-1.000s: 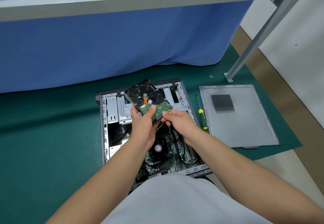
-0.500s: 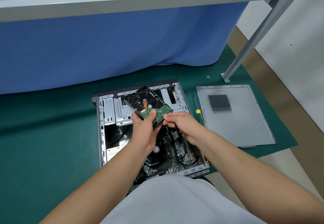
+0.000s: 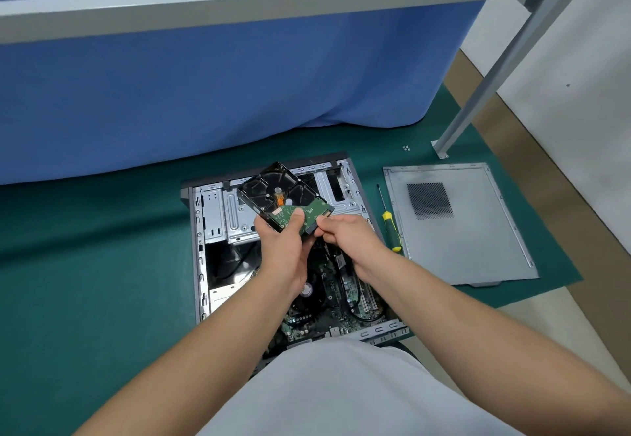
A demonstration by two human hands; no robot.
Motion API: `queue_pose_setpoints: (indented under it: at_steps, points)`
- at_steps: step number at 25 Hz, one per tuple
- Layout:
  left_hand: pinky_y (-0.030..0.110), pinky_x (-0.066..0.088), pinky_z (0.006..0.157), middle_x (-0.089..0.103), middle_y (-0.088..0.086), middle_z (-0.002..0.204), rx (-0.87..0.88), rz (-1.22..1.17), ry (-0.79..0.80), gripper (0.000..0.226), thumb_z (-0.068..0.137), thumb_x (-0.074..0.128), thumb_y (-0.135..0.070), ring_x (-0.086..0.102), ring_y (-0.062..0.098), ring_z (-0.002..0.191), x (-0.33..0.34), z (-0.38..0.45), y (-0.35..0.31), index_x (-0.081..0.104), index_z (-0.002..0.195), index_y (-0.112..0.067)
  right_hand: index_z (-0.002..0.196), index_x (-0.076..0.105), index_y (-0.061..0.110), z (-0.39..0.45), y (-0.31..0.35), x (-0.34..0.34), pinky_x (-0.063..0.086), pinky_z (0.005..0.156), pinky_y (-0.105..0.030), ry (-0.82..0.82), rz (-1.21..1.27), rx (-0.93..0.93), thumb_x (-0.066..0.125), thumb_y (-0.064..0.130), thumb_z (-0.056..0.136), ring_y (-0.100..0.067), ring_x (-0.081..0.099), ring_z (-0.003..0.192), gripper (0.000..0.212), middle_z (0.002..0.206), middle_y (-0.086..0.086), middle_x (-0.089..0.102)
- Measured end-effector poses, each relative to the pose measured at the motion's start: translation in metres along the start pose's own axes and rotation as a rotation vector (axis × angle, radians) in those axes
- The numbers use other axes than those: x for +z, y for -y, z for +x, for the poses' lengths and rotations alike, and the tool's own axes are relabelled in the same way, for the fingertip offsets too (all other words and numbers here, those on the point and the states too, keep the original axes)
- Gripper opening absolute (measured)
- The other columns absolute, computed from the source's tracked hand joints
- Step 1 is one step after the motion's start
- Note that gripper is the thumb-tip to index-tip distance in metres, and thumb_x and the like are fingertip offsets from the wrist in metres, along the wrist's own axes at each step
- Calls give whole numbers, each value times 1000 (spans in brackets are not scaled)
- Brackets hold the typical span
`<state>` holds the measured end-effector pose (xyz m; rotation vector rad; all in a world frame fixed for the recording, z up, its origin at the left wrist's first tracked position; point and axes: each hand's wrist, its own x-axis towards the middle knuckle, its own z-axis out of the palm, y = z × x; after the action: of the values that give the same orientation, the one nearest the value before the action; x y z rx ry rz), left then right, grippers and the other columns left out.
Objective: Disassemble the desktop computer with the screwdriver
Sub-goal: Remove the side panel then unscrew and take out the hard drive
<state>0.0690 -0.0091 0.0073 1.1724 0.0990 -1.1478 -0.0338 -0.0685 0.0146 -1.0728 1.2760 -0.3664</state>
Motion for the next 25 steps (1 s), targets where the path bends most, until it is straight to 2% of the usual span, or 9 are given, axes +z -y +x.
queue_pose_setpoints:
  at_steps: [2,5,8,11,13,16,19,22,25]
  points:
    - [38,63,82,68,12,123,-5,2,-7,37,99,67,-10,76,23,96,0,3,-2,45,125,-23,80,72,12,0,2,2,48,87,-26,-5,-4,-17,66,24,99,-7,57,70,24,60,14,66]
    - [40,64,75,70,15,117,-83,-35,-34,34,96,69,-6,77,28,95,-1,8,-8,49,119,-21,75,69,15,-3,9,-6,47,80,-25,46,-46,-63,64,20,95,-8,57,70,21,67,6,65]
    - [49,64,80,70,18,116,-120,-103,-71,35,94,69,-1,77,31,95,-4,14,-16,51,119,-17,71,66,18,-7,5,-12,42,72,-25,46,-129,-59,60,25,92,-8,52,68,23,64,9,61]
    - [53,63,84,68,19,119,-119,-149,-81,37,93,70,1,76,33,98,-12,19,-25,52,121,-16,81,72,20,-8,-1,-18,41,81,-27,89,-234,-6,55,28,96,-15,58,73,24,60,13,60]
    - [53,62,85,68,18,120,-110,-144,-66,37,92,71,0,77,32,95,-17,18,-29,54,121,-17,91,73,23,-8,-2,-18,43,77,-27,93,-356,-26,55,29,98,-26,63,81,21,76,11,69]
    - [51,62,85,72,16,120,-95,-116,-19,35,92,72,-3,77,31,95,-23,18,-32,59,121,-18,115,62,29,-8,-1,-13,45,75,-28,36,-637,-194,57,29,96,-15,59,84,19,122,6,62]
    - [47,62,82,75,12,117,-66,-56,21,35,92,73,-9,77,28,98,-27,17,-37,62,123,-20,144,43,30,-7,5,-13,29,112,-39,-89,-872,-495,61,33,91,-16,44,132,56,152,7,40]
    - [41,62,82,75,11,117,-40,58,65,30,94,72,-18,74,26,105,-26,14,-40,60,121,-22,156,35,27,-4,16,-12,24,121,-40,6,-1000,-738,68,28,91,-17,27,148,74,162,8,30]
    - [37,61,77,74,15,118,-5,165,123,15,96,67,-25,73,27,101,-22,7,-40,60,110,-24,157,37,24,0,20,-8,31,121,-40,-13,-1248,-882,66,19,90,-19,34,146,73,160,5,39]
